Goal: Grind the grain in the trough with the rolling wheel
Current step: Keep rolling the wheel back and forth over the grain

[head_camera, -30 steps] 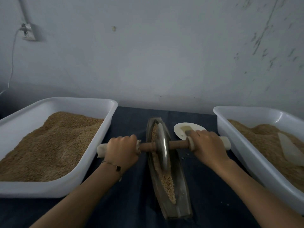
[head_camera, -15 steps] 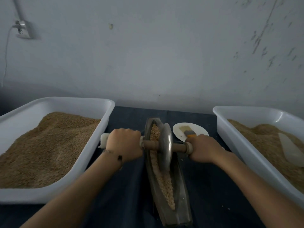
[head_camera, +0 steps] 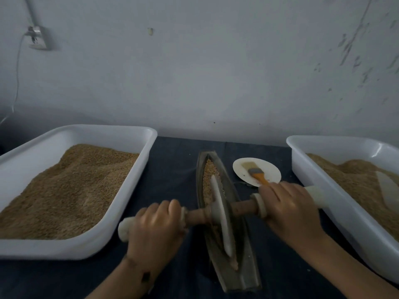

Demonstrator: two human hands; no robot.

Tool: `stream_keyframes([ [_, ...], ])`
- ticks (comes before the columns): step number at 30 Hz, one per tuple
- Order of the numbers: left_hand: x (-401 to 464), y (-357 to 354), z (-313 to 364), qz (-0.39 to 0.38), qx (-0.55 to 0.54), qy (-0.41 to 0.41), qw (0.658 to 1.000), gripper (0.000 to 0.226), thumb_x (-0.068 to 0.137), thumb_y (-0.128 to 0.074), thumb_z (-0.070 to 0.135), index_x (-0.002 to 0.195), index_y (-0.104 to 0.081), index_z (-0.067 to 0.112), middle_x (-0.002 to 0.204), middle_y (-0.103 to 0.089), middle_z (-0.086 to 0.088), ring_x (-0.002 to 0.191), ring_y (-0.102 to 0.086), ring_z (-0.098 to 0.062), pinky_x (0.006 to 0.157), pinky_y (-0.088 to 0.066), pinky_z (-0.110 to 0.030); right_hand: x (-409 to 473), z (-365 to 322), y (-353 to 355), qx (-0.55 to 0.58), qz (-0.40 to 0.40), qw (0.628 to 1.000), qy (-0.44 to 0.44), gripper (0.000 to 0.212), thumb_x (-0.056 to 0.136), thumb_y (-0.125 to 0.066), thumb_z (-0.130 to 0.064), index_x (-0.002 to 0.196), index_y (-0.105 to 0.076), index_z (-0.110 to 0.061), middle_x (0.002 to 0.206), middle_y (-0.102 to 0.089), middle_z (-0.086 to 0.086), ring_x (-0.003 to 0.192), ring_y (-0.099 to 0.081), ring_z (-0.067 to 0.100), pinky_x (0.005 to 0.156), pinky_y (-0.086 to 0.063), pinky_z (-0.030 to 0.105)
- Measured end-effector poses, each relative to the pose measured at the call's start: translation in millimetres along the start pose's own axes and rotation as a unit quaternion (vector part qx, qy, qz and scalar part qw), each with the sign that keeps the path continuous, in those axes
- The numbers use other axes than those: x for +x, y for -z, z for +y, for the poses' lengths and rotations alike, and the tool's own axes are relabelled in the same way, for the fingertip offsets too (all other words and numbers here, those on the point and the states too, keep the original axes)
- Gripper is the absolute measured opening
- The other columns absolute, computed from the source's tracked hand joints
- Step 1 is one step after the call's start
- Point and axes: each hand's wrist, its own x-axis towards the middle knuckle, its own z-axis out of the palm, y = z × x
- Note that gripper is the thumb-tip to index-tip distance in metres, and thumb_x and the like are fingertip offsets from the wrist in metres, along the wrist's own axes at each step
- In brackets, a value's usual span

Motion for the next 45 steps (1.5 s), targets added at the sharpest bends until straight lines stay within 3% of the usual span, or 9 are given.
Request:
stream_keyframes([
  [4,-10,21,5,0.009,0.019,-0.034,0.999,0.016,0.070,-0.063,0.018,0.062,-0.049,0.018,0.055,-0.045,0.002,0.045,-0.043,-0.018,0.046,-0.031,-0.029,-19,1,9,0.016,0.018,1.000,-0.010,0.045,0.053,-0.080,-0.005,0.088,-0.054,-0.014,0.074,-0.062,0.008,0.064,-0.059,0.026,0.061,-0.047,0.036],
  [7,1,14,4,-0.002,0.029,-0.029,0.999,0.021,0.065,-0.070,0.016,0.060,-0.049,0.017,0.053,-0.046,0.001,0.043,-0.043,-0.019,0.045,-0.030,-0.029,-18,4,-5,0.020,0.006,1.000,-0.019,0.040,0.049,-0.082,-0.004,0.081,-0.060,-0.011,0.068,-0.060,0.008,0.057,-0.057,0.026,0.055,-0.044,0.034],
  [11,40,-14,-3,-0.072,0.050,0.020,0.996,0.030,0.055,-0.081,0.018,0.059,-0.051,0.017,0.051,-0.051,0.001,0.044,-0.047,-0.018,0.047,-0.037,-0.027,5,14,-40,0.033,-0.114,0.989,-0.086,0.035,0.048,-0.083,-0.007,0.070,-0.057,-0.015,0.060,-0.056,0.001,0.050,-0.052,0.023,0.049,-0.028,0.027],
  [16,90,-52,-16,-0.120,0.123,0.056,0.984,0.026,0.079,-0.059,0.036,0.072,-0.038,0.023,0.066,-0.049,0.006,0.060,-0.039,-0.012,0.060,-0.030,-0.027,34,31,-79,0.048,-0.246,0.952,-0.177,0.013,0.076,-0.060,-0.025,0.085,-0.050,-0.025,0.074,-0.053,-0.009,0.074,-0.060,0.022,0.054,-0.032,0.030],
  [25,84,-55,-26,-0.148,0.068,0.108,0.981,0.021,0.088,-0.054,0.034,0.080,-0.039,0.023,0.083,-0.059,0.005,0.071,-0.050,-0.013,0.067,-0.032,-0.026,58,21,-65,-0.026,-0.205,0.973,-0.103,0.014,0.082,-0.062,-0.019,0.095,-0.057,-0.017,0.094,-0.064,0.002,0.083,-0.059,0.020,0.067,-0.033,0.029],
  [30,31,-18,-11,-0.081,0.004,0.025,0.996,0.032,0.061,-0.082,0.027,0.068,-0.051,0.020,0.059,-0.052,0.004,0.049,-0.045,-0.013,0.051,-0.042,-0.029,13,10,-27,0.015,-0.070,0.996,-0.044,0.024,0.059,-0.078,-0.002,0.073,-0.061,-0.010,0.067,-0.060,0.006,0.057,-0.055,0.024,0.051,-0.042,0.032],
  [35,19,-16,-11,0.005,0.036,-0.030,0.999,0.020,0.061,-0.070,0.017,0.057,-0.050,0.016,0.050,-0.047,0.000,0.041,-0.043,-0.018,0.041,-0.036,-0.030,-4,13,-21,0.001,-0.007,1.000,-0.008,0.019,0.066,-0.078,-0.011,0.064,-0.058,-0.012,0.058,-0.053,0.004,0.048,-0.048,0.021,0.048,-0.035,0.028],
  [39,33,-40,-19,0.037,0.017,0.004,0.999,0.020,0.069,-0.064,0.013,0.055,-0.049,0.014,0.048,-0.047,-0.001,0.039,-0.043,-0.019,0.042,-0.035,-0.027,17,16,-36,0.004,-0.072,0.997,-0.009,0.026,0.051,-0.078,-0.011,0.066,-0.057,-0.014,0.059,-0.056,0.003,0.050,-0.052,0.022,0.045,-0.039,0.030],
  [45,76,-67,-22,0.002,0.056,0.079,0.995,0.020,0.069,-0.073,0.020,0.066,-0.055,0.012,0.059,-0.056,-0.005,0.053,-0.052,-0.022,0.053,-0.040,-0.030,79,51,-79,0.043,-0.379,0.918,-0.112,0.015,0.071,-0.058,-0.029,0.067,-0.045,-0.034,0.068,-0.051,-0.013,0.063,-0.049,0.010,0.057,-0.034,0.030],
])
